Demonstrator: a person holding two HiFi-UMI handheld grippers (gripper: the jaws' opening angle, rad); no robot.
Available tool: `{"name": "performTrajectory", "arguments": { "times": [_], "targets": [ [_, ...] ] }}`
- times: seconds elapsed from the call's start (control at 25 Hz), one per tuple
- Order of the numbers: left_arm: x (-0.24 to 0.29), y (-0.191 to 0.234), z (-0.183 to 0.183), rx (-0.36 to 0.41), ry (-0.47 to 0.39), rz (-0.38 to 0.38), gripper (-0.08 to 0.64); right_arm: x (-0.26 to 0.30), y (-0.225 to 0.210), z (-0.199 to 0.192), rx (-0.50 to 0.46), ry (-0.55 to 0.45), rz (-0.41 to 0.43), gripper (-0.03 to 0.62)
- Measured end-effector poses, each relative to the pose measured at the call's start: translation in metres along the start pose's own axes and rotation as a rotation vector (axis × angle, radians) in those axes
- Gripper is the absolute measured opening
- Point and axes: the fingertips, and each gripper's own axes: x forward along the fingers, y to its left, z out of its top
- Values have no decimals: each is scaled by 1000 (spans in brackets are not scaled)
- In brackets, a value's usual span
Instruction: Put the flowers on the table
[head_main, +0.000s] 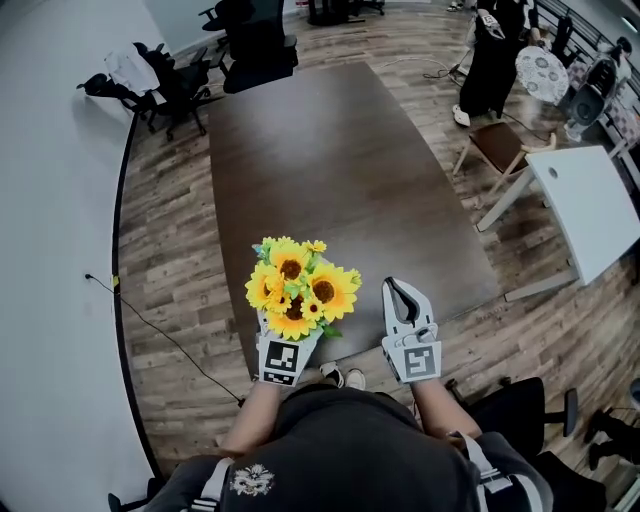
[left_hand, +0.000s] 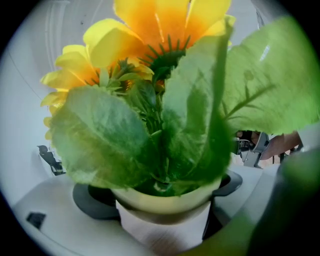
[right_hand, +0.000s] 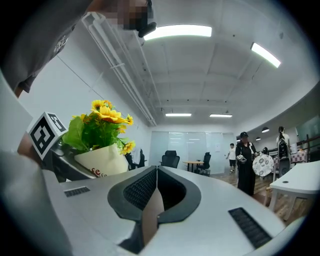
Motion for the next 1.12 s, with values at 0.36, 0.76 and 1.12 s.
{"name": "performTrajectory", "arguments": {
  "times": [0.36,0.76,1.12],
  "targets": [
    [25,27,-19,-28,5,0,541,36,12,-17,-82,43,40,26],
    [45,73,-35,-49,31,-18,541,97,23,-27,-66,126,15,26],
    [48,82,-69,-78,66,-6,541,108,26,-45,-102,176,35,26]
  ]
}}
